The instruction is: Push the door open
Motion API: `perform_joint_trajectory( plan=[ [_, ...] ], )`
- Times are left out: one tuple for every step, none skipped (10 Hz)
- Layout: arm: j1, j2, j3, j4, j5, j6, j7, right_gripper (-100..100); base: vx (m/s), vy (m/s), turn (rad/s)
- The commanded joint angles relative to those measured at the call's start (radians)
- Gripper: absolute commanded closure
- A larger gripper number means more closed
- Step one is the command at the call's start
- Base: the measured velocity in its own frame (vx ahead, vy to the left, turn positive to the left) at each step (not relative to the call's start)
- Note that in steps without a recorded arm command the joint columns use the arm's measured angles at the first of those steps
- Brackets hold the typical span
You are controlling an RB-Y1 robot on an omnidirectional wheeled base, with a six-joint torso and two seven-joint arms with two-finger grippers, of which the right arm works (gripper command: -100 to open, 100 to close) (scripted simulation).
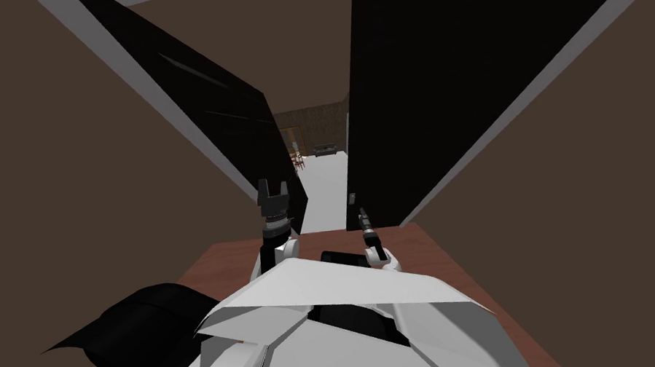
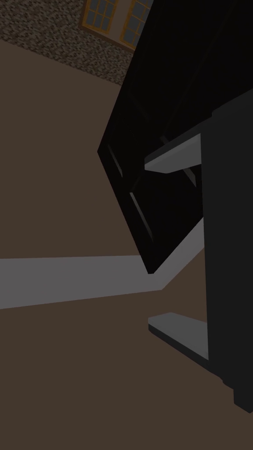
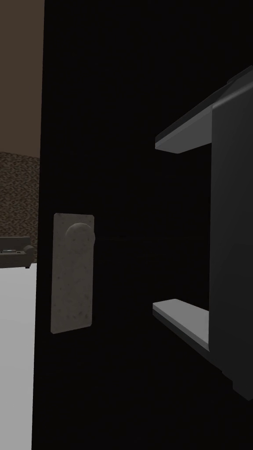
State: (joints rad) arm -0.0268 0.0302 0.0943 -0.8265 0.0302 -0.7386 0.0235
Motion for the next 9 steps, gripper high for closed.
perform_joint_trajectory(
  plan=[
    [-0.011, 0.009, 0.006, 0.031, 0.000, -0.007, -0.002, -100, 0.096, -0.047, 0.040],
    [-0.020, 0.016, 0.009, 0.056, -0.001, -0.014, -0.003, -100, 0.119, -0.049, 0.041],
    [-0.016, 0.012, 0.006, 0.043, -0.001, -0.011, -0.002, -100, 0.054, -0.020, 0.011],
    [-0.018, -0.017, 0.005, 0.048, -0.002, -0.013, -0.002, -100, 0.095, 0.005, 0.015],
    [-0.019, -0.030, 0.003, 0.051, -0.003, -0.014, -0.002, -100, 0.150, 0.018, 0.029],
    [-0.021, -0.042, 0.001, 0.053, -0.004, -0.016, -0.002, -100, 0.157, 0.021, 0.017],
    [-0.022, -0.049, -0.001, 0.056, -0.005, -0.017, -0.002, -100, 0.187, 0.019, 0.023],
    [-0.024, -0.052, -0.003, 0.059, -0.006, -0.019, -0.002, -100, 0.197, 0.010, 0.025],
    [-0.025, -0.049, -0.005, 0.062, -0.007, -0.020, -0.002, -100, 0.224, 0.047, 0.024]
  ],
)
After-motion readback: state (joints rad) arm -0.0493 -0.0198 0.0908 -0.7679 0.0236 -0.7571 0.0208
